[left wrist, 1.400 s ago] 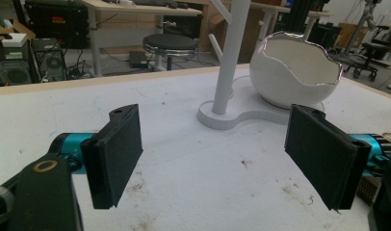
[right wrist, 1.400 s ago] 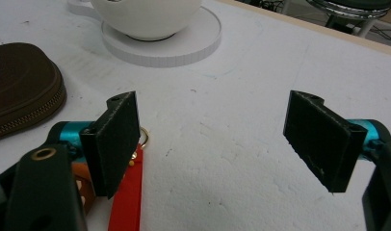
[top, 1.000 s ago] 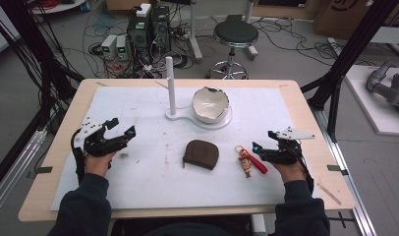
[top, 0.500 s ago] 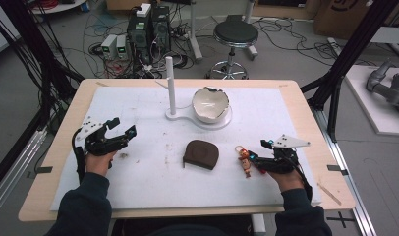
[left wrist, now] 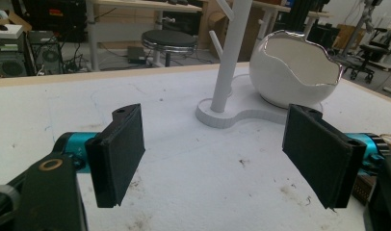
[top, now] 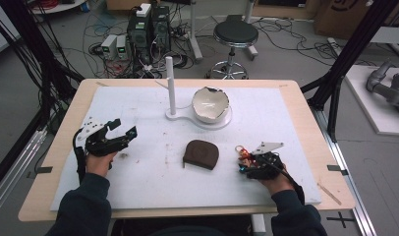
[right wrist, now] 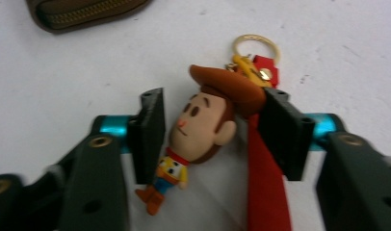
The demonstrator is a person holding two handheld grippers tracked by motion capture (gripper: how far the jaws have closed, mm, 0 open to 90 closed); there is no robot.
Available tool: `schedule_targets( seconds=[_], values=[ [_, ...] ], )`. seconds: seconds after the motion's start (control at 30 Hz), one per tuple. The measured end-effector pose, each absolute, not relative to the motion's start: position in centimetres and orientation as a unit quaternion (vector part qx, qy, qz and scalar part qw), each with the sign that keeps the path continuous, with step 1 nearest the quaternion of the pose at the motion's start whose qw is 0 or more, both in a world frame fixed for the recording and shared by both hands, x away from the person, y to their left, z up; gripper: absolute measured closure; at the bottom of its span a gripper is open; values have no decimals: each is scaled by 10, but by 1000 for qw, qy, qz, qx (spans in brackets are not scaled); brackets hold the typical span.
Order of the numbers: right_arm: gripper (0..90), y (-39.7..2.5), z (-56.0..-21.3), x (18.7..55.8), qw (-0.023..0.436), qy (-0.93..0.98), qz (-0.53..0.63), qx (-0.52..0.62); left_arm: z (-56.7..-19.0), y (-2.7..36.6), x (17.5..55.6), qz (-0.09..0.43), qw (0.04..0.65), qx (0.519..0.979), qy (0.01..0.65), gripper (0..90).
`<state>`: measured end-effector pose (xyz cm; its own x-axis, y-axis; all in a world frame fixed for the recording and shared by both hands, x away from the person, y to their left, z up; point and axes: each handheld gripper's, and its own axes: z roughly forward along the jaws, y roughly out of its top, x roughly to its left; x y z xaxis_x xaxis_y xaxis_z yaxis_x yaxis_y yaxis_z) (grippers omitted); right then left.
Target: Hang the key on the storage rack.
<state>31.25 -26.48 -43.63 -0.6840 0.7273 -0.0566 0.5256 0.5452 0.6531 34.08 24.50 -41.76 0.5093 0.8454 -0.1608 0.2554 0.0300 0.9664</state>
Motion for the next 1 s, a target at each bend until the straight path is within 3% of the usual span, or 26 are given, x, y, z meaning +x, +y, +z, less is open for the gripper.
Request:
schedule_targets(
  seconds=[0.13, 0.27, 0.5, 0.53, 0.57, 0.63, 1.0],
  values=[
    [482, -268, -435, 314, 166, 861, 307, 370, -418, 245, 341, 253, 579, 647, 427, 230],
    [486, -275, -432, 315, 204, 847, 298, 389, -418, 246, 341, 253, 577, 648, 427, 230],
    [473, -279, -438, 318, 189, 851, 283, 400, -419, 245, 342, 252, 573, 650, 430, 236],
    [547, -280, -437, 318, 185, 852, 284, 399, -419, 245, 342, 252, 573, 650, 430, 236],
    [547, -280, -437, 318, 185, 852, 284, 399, -419, 245, 342, 252, 573, 650, 430, 236],
    [632, -281, -432, 316, 203, 849, 299, 386, -420, 245, 342, 251, 573, 650, 431, 237],
    [644, -279, -408, 321, 215, 805, 416, 362, -421, 246, 342, 250, 569, 653, 433, 243]
  ],
)
